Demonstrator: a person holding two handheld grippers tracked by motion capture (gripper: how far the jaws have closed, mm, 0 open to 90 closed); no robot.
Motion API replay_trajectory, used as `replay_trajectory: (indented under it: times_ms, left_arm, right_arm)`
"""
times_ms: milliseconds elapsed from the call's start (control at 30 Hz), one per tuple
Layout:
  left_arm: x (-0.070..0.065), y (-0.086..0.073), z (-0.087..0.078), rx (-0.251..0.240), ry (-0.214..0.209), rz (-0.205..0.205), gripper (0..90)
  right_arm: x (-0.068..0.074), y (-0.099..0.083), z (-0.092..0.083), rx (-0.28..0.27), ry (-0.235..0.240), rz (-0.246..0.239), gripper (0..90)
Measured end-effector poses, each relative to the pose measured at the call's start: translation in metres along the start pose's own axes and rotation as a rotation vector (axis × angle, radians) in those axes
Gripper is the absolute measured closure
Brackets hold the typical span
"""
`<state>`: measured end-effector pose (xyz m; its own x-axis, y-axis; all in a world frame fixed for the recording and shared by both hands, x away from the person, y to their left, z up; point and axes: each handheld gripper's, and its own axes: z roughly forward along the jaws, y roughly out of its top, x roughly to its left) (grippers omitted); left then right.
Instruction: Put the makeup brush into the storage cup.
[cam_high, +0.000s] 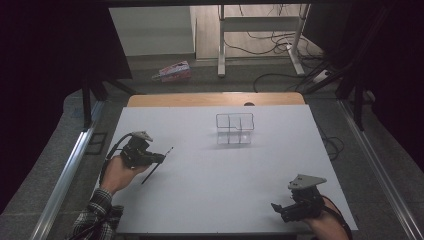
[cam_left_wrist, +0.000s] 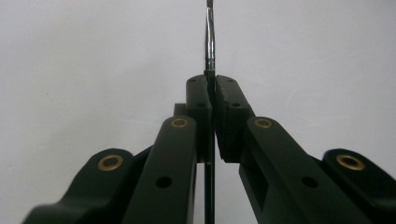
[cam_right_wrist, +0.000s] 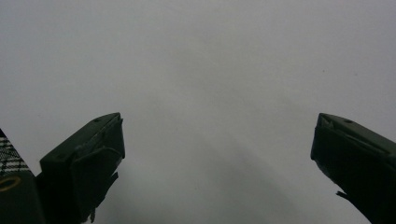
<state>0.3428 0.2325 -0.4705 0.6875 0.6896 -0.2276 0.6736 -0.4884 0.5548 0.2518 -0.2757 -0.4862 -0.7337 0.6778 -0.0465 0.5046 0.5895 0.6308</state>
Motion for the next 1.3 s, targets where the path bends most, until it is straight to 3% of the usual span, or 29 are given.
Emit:
replay_trajectory:
  times_ms: [233, 467, 600, 867, 1000, 1300]
  left_arm:
    - [-0.01, -0.008, -0.013, -0.112, -0.062, -0.013, 86.3]
    - [-0.023, -0.019, -0.011, -0.2, -0.107, -0.026, 86.3]
    - [-0.028, -0.024, -0.01, -0.231, -0.109, -0.023, 86.3]
    - [-0.046, -0.033, -0.015, -0.346, -0.123, -0.02, 86.3]
    - [-0.051, -0.037, -0.017, -0.372, -0.124, -0.012, 86.3]
    - [-0.057, -0.044, -0.015, -0.38, -0.118, -0.011, 86.3]
  right_arm:
    - [0.0, 0.001, -0.001, -0.019, 0.011, 0.013, 2.5]
    - [-0.001, 0.005, -0.006, -0.076, 0.039, 0.076, 0.5]
    - [-0.001, 0.007, -0.008, -0.11, 0.067, 0.095, 0.4]
    - [-0.003, 0.009, -0.01, -0.172, 0.094, 0.101, 0.0]
    - [-0.003, 0.008, -0.01, -0.172, 0.094, 0.09, 0.0]
    - [-0.004, 0.006, -0.01, -0.174, 0.085, 0.086, 0.0]
